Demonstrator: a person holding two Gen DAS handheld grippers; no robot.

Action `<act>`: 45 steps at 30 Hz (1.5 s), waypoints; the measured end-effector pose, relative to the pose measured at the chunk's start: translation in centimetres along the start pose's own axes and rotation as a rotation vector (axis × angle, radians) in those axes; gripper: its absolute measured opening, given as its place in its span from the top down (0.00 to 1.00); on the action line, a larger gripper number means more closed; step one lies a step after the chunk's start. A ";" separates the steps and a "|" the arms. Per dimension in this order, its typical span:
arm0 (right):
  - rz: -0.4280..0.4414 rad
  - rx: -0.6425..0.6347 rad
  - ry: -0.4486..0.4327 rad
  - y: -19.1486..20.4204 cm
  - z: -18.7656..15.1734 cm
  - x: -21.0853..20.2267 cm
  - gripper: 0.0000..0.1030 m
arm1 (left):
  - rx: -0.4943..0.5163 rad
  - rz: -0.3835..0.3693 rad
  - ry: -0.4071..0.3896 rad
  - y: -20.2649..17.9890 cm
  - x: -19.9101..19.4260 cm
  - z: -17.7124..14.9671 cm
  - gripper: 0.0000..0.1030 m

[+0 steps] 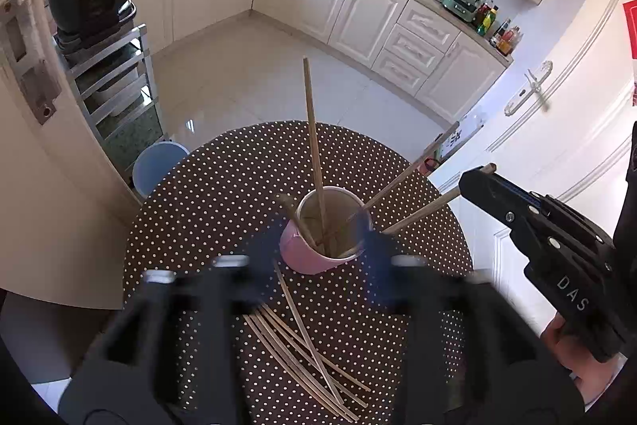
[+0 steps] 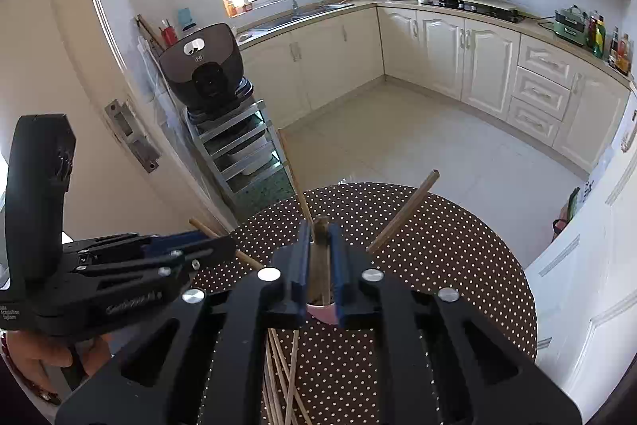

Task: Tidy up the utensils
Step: 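Drop the left gripper's stick into the cup while the right gripper releases its stick, then move both open grippers back toward the stick pile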

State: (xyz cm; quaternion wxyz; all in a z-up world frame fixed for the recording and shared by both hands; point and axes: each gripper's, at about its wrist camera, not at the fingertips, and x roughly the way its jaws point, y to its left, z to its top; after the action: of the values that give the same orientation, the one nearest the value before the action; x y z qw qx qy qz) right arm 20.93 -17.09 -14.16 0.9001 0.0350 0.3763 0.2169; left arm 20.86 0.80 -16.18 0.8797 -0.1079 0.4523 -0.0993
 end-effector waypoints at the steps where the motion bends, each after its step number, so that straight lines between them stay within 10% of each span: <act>1: -0.007 0.006 -0.003 0.1 -0.1 -0.3 0.74 | 0.003 -0.005 -0.007 0.1 -0.3 -0.1 0.44; 14: -0.044 0.049 -0.006 1.1 -2.8 -2.2 0.66 | -0.025 0.005 -0.018 2.5 -2.9 -2.4 0.41; 25: -0.019 0.073 0.155 1.8 -7.6 1.9 0.66 | -0.226 0.052 0.206 9.3 1.1 -8.1 0.41; 45: 0.057 0.064 0.398 -0.5 -11.9 8.6 0.66 | -0.212 0.211 0.461 9.1 12.3 -13.9 0.41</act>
State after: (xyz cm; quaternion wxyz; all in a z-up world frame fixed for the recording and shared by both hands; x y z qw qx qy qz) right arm 18.19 -15.21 -28.49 0.7998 0.0306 0.5523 0.2330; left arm 17.19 4.73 -36.13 0.7429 -0.1261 0.6571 0.0189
